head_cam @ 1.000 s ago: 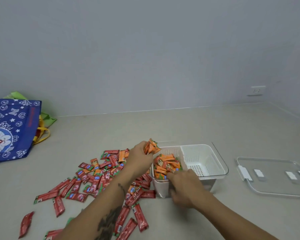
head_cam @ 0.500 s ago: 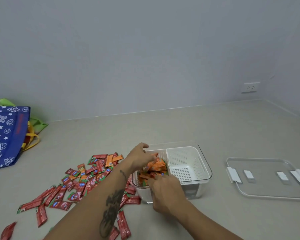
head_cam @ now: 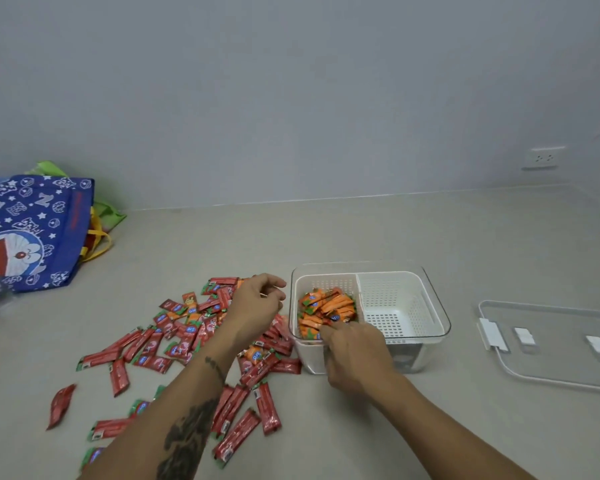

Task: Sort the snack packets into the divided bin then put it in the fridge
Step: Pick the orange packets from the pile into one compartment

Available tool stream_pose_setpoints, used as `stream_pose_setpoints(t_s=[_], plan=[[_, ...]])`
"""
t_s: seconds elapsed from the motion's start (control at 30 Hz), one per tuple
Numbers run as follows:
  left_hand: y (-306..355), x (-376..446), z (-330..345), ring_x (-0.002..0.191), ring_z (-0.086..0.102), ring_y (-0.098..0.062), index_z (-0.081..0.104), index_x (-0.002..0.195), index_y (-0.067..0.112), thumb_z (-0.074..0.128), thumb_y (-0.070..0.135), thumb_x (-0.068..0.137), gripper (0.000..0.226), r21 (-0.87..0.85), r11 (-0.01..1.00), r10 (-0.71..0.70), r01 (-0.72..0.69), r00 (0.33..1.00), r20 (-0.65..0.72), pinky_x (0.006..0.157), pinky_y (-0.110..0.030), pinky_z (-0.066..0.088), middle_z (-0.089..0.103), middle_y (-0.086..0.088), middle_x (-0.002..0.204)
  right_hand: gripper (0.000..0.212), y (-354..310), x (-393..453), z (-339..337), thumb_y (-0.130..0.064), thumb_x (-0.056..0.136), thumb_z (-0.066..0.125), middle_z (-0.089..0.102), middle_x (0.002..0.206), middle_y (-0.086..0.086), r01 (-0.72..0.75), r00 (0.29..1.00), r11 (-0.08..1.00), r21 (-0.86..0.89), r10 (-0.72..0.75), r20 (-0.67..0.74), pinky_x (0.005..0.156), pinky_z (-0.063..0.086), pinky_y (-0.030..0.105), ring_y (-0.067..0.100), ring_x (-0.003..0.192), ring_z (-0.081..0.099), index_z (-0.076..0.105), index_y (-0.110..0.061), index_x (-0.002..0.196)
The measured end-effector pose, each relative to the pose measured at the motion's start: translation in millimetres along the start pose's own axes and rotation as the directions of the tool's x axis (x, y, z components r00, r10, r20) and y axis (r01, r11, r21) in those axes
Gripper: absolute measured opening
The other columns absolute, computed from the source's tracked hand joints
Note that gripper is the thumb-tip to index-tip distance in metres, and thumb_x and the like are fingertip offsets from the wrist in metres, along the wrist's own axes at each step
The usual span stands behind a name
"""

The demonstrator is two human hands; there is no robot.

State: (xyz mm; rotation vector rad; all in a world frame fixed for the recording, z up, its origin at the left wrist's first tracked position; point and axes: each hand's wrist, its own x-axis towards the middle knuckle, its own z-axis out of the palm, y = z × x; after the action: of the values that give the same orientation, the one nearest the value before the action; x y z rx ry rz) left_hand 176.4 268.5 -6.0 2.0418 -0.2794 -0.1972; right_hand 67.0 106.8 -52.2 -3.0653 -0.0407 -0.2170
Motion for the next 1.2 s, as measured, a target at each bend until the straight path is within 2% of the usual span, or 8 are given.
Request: stream_pose_setpoints(t_s=[0.17,0.3,0.47,0.63,0.73,0.9,1.03,1.2], plan=[[-30,-13,-42,0.072,0.062,-0.015,0.066,0.1,0.021,0.053,0.008,0.097,0.019,-0.02,0.999,-0.04,0.039,0.998,-0.047,0.063,-0.031,0.05,0.068,-0.01,0.088,0.022,-1,2,-7,-0.033,0.085,0.048,0.068,0.105,-0.002,-0.05,0.998,0.995,0.085,0.046,0.051,0.068,0.034,0.033,0.028,0.097,0.063,0.059,-0.026,0.103],[-62,-19,-73,0.073,0.059,-0.024,0.066,0.095,0.022,0.052,0.007,0.096,0.02,-0.017,0.997,-0.072,0.07,0.994,-0.077,0.068,-0.042,0.054,0.069,-0.014,0.092,0.016,-6,14,-25,-0.029,0.077,0.054,0.067,0.088,-0.009,-0.197,0.967,0.91,0.366,0.119,0.224,0.068,0.045,0.031,0.021,0.085,0.061,0.06,-0.031,0.091],[-108,-20,-96,0.055,0.048,-0.013,0.066,0.102,0.015,0.05,0.004,0.096,0.02,0.03,0.989,-0.146,0.148,0.988,-0.056,0.048,-0.024,0.04,0.066,-0.003,0.08,0.015,-55,34,-43,-0.023,0.081,0.054,0.06,0.078,-0.013,-0.043,0.991,0.845,0.533,0.104,-0.084,0.068,0.044,0.03,0.008,0.077,0.056,0.063,-0.029,0.091],[-154,-19,-106,0.055,0.045,-0.012,0.066,0.101,0.023,0.05,0.011,0.097,0.02,0.119,0.974,-0.194,0.192,0.981,0.005,0.044,-0.019,0.036,0.061,0.0,0.072,0.017,-115,58,-23,-0.02,0.081,0.054,0.062,0.084,-0.009,0.054,0.998,0.797,0.602,-0.023,-0.06,0.069,0.049,0.03,0.007,0.077,0.058,0.061,-0.03,0.092],[-168,-19,-112,0.055,0.048,-0.011,0.064,0.104,0.021,0.047,0.011,0.098,0.021,0.169,0.971,-0.183,0.171,0.981,0.059,0.043,-0.015,0.037,0.063,-0.002,0.078,0.015,-136,73,10,-0.017,0.085,0.052,0.061,0.084,-0.007,-0.062,0.99,0.834,0.549,-0.02,0.142,0.069,0.05,0.033,0.01,0.077,0.056,0.062,-0.024,0.094],[-183,-4,-115,0.068,0.053,-0.013,0.064,0.107,0.021,0.045,0.011,0.099,0.023,0.241,0.965,-0.135,0.099,0.982,0.136,0.061,-0.027,0.046,0.065,-0.002,0.096,0.019,-139,89,62,-0.023,0.082,0.052,0.061,0.105,0.005,-0.278,0.898,0.91,0.309,0.132,0.42,0.081,0.054,0.044,0.026,0.095,0.059,0.058,-0.016,0.098],[-186,22,-100,0.111,0.048,-0.015,0.062,0.119,0.022,0.046,0.014,0.097,0.028,0.44,0.892,0.038,-0.105,0.986,0.16,0.097,-0.033,0.044,0.055,0.005,0.117,0.033,-136,92,87,-0.026,0.087,0.054,0.051,0.124,0.006,-0.419,0.864,0.884,0.205,0.32,0.388,0.091,0.05,0.044,0.028,0.11,0.053,0.052,-0.018,0.119],[-187,48,-73,0.116,0.037,-0.02,0.047,0.137,0.026,0.048,0.02,0.092,0.046,0.612,0.755,0.14,-0.235,0.97,0.2,0.1,-0.037,0.039,0.045,0.002,0.13,0.054,-139,96,95,-0.036,0.09,0.051,0.041,0.136,0.009,-0.459,0.84,0.881,0.116,0.387,0.381,0.098,0.047,0.046,0.03,0.122,0.049,0.041,-0.018,0.139]])
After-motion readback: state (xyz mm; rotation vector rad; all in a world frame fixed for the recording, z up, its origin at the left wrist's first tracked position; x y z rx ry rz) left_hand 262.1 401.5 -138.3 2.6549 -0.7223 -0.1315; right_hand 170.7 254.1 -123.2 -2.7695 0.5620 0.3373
